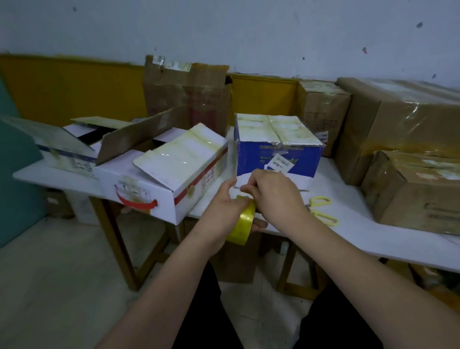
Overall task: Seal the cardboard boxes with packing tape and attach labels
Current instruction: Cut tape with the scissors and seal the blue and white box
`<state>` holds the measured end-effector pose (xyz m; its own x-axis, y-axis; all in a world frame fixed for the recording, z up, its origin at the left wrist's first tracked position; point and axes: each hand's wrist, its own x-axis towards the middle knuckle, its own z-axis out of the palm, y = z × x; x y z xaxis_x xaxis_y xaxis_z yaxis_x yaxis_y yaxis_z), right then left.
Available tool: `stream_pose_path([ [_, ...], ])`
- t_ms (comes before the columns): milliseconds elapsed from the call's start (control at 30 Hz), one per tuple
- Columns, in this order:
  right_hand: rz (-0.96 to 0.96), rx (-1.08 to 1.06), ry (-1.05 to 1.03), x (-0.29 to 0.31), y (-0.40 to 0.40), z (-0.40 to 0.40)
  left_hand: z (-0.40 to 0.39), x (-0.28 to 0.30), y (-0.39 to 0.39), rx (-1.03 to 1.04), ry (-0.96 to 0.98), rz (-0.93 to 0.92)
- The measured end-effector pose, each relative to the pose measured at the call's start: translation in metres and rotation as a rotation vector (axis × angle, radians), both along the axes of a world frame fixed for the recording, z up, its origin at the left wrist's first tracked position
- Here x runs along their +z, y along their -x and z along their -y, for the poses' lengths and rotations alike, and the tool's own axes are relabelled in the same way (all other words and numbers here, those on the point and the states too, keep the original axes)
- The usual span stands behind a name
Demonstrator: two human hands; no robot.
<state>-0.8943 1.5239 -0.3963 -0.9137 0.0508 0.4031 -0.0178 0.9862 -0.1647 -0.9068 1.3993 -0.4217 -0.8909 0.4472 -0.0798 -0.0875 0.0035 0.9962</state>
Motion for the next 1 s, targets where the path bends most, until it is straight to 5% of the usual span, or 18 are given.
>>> stream_pose_path([
  [167, 0.024, 0.11, 0.201, -0.022, 0.004, 0.008, 0.02, -0.03, -0.015, 0.003, 0.069, 0.155],
  [300, 0.1, 0.094, 0.321, -0.049, 0.02, 0.001, 0.017, -0.048, -0.012, 0.039, 0.126, 0.091],
  [767, 0.029, 0.001, 0.275, -0.087, 0.042, -0.014, -0.009, -0.068, 0.01, 0.26, 0.192, -0.019],
  [867, 0.008, 0.02, 0.255, -0.089, 0.039, -0.011, -0.011, -0.064, 0.015, 0.335, 0.388, -0.103],
  [1000, -0.073, 0.046, 0.266, -0.083, 0.027, -0.022, 0.002, -0.054, 0.012, 0.356, 0.878, -0.256],
])
